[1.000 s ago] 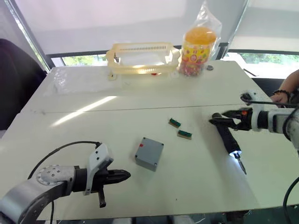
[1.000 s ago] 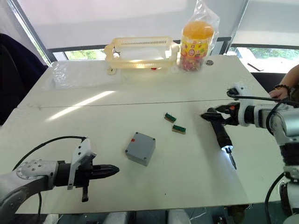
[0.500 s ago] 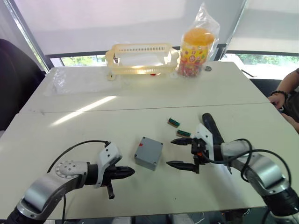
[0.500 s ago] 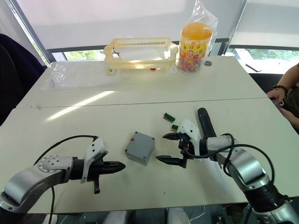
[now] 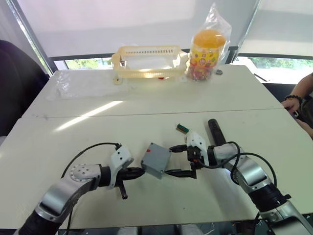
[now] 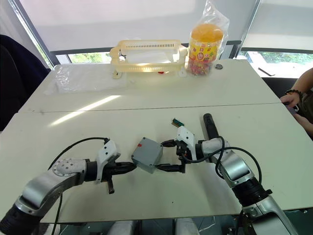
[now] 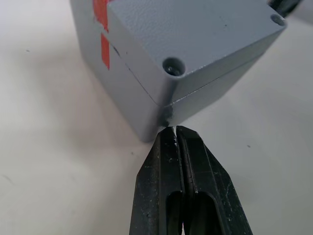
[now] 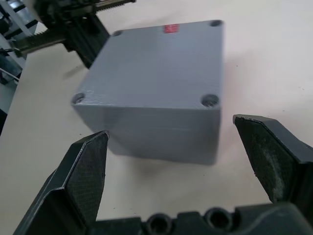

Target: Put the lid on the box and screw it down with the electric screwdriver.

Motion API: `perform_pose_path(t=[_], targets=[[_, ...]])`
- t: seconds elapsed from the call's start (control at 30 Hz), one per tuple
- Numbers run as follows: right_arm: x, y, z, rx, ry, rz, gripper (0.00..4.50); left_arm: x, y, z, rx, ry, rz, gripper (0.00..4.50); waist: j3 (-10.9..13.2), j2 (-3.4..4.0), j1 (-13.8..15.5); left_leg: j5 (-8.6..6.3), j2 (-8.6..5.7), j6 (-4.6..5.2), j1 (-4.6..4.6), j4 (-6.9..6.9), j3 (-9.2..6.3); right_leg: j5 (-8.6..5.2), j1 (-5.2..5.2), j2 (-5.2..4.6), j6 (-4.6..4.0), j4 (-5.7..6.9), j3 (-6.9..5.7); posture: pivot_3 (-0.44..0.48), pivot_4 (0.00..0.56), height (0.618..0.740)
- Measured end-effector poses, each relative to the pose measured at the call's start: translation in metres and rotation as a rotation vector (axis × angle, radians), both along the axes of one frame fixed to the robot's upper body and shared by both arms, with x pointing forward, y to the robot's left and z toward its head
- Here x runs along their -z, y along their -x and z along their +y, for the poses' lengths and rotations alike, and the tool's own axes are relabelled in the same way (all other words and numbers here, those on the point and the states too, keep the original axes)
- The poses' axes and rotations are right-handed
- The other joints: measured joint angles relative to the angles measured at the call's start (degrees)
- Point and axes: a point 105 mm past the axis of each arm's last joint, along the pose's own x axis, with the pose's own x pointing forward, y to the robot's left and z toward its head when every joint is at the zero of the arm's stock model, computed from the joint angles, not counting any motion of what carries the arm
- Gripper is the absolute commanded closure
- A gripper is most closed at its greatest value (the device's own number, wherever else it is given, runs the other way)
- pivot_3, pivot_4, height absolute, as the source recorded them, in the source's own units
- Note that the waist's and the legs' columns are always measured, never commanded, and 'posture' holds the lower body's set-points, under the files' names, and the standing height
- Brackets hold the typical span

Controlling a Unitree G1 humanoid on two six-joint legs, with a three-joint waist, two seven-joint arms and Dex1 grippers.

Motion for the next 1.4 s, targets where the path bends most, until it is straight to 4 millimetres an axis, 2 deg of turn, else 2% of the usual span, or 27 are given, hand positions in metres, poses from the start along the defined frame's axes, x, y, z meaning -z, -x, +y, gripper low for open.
perform_pose_path(t=[0.23,0.53,0.8,0.93,1.03,1.1,1.17,1.23,1.33,1.4], targets=[[0.003,0.011,-0.002,0.023,-0.001,0.021,0.05,0.000,-0.018,0.005,-0.048,-0.015,-0.056,4.50,0.00,-0.01,-0.03,0.01,-0.01,-0.01,0.00,0.02,-0.03,0.00,0.00,0.00,0.01,0.07,-0.01,0.000,0.150,0.740],[0.006,0.027,-0.002,0.071,-0.011,0.042,0.05,-0.003,-0.032,0.005,-0.058,-0.017,-0.108,4.50,-0.01,-0.01,-0.05,0.01,-0.02,-0.01,0.05,0.05,-0.05,0.00,-0.05,0.01,0.01,0.36,-0.02,0.000,0.150,0.740],[0.005,0.025,-0.004,0.110,-0.015,0.038,0.05,-0.004,-0.033,0.001,-0.067,0.008,-0.114,4.50,-0.02,-0.02,0.02,0.01,-0.03,-0.02,0.09,0.11,-0.08,-0.01,-0.09,0.01,0.00,0.60,-0.02,0.000,0.150,0.740],[0.001,0.025,-0.007,0.141,-0.019,0.027,0.05,-0.011,-0.037,0.000,-0.081,0.023,-0.137,4.50,-0.02,-0.03,0.02,0.02,-0.04,-0.03,0.09,0.12,-0.09,-0.01,-0.09,0.01,0.01,0.64,-0.02,0.000,0.150,0.740],[-0.004,0.023,-0.013,0.171,-0.014,0.011,0.05,-0.015,-0.039,0.001,-0.079,0.021,-0.150,4.50,-0.02,-0.03,-0.04,0.02,-0.04,-0.03,0.10,0.12,-0.09,-0.01,-0.09,0.01,0.00,0.65,-0.02,0.000,0.150,0.740],[-0.011,0.022,-0.025,0.212,-0.012,0.010,0.05,-0.019,-0.036,0.009,-0.061,-0.009,-0.151,4.50,-0.01,-0.05,-0.06,0.02,-0.03,-0.03,0.08,0.10,-0.10,-0.01,-0.13,0.03,0.00,0.68,-0.02,0.000,0.150,0.740],[-0.027,0.016,-0.048,0.295,-0.020,0.014,0.05,-0.034,-0.033,0.028,-0.041,-0.062,-0.157,4.50,-0.01,-0.05,-0.13,0.02,-0.03,-0.03,0.08,0.10,-0.09,-0.02,-0.15,0.03,-0.01,0.71,-0.01,0.000,0.150,0.740],[-0.048,0.008,-0.062,0.363,-0.077,-0.011,0.05,-0.058,-0.032,0.039,-0.034,-0.058,-0.175,4.50,-0.01,-0.06,-0.16,0.02,0.00,-0.03,0.10,0.10,-0.09,-0.02,-0.13,0.06,-0.01,0.71,-0.02,0.000,0.150,0.740],[-0.083,-0.011,-0.063,0.411,-0.220,-0.066,0.05,-0.099,-0.023,0.029,0.062,0.008,-0.211,4.50,-0.02,-0.09,-0.29,0.03,0.00,-0.03,0.14,0.11,-0.08,-0.02,-0.09,0.07,-0.01,0.71,-0.01,0.000,0.150,0.740],[-0.092,-0.028,-0.064,0.463,-0.274,-0.072,0.05,-0.114,-0.010,0.015,0.164,0.028,-0.212,4.50,-0.03,-0.10,-0.39,0.03,-0.01,-0.03,0.15,0.10,-0.06,-0.02,-0.08,0.06,-0.01,0.69,0.00,0.000,0.150,0.740]])
